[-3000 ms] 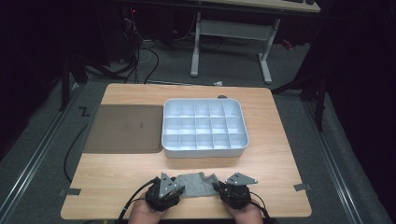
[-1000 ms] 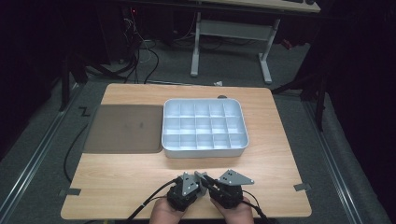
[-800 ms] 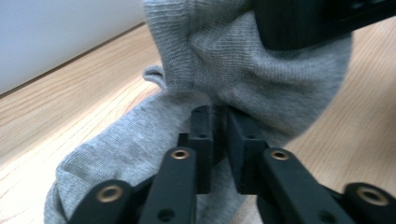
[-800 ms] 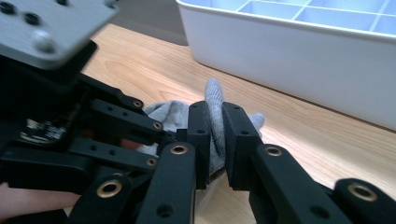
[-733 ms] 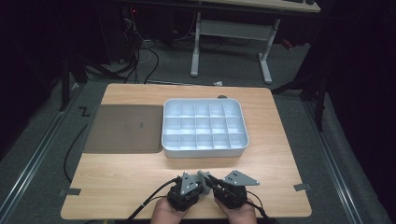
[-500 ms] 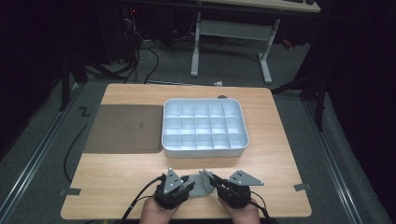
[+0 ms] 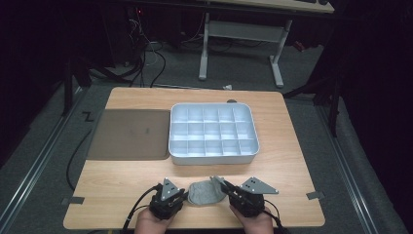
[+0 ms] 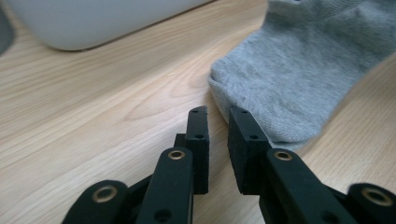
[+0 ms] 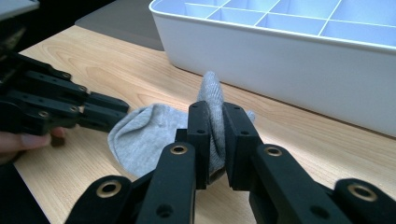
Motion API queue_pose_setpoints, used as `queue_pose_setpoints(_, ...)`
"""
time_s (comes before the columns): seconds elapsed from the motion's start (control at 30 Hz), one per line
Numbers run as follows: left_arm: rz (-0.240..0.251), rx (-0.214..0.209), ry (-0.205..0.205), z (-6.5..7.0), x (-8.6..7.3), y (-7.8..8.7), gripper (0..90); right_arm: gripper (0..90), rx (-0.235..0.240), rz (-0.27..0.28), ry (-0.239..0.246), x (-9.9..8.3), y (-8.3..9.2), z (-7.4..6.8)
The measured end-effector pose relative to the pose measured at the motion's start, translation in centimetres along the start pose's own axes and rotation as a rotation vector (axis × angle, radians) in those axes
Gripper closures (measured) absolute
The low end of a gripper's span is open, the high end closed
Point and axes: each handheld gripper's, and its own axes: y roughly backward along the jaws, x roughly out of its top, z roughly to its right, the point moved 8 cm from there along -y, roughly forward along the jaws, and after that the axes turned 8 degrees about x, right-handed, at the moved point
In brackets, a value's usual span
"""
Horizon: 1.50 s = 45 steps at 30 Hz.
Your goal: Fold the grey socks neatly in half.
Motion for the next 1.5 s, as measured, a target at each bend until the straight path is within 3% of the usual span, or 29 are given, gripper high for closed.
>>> queue_pose_setpoints(0.53, -0.004, -0.064, -0.045, 2.4, 0.5, -0.5, 79.6, 82.7, -0.002, -0.058, 0.062, -0.7, -2.0, -2.0)
queue_pose_setpoints(0.93, -0.006, -0.071, -0.061, 2.9, 0.5, -0.8, 79.7, 80.5, 0.034, -0.123, 0.085, -2.4, -3.8, -3.5)
queue_pose_setpoints(1.1, -0.004, -0.072, -0.063, 2.9, 0.5, -0.7, 79.3, 72.3, 0.065, -0.100, 0.075, -2.0, -3.6, -3.8)
queue_pose_setpoints(1.27, -0.001, -0.068, -0.063, 2.9, 0.5, -0.7, 78.8, 68.4, 0.073, -0.037, 0.070, -0.3, -1.9, -3.7)
queue_pose_setpoints(1.4, 0.013, -0.069, -0.057, 2.8, 0.6, -0.3, 77.3, 79.6, 0.033, 0.012, 0.078, 1.0, -0.3, -2.8)
queue_pose_setpoints(1.5, 0.042, -0.073, -0.050, 2.8, 1.1, 0.6, 76.4, 85.6, 0.021, -0.010, 0.046, 0.4, -0.6, -1.7)
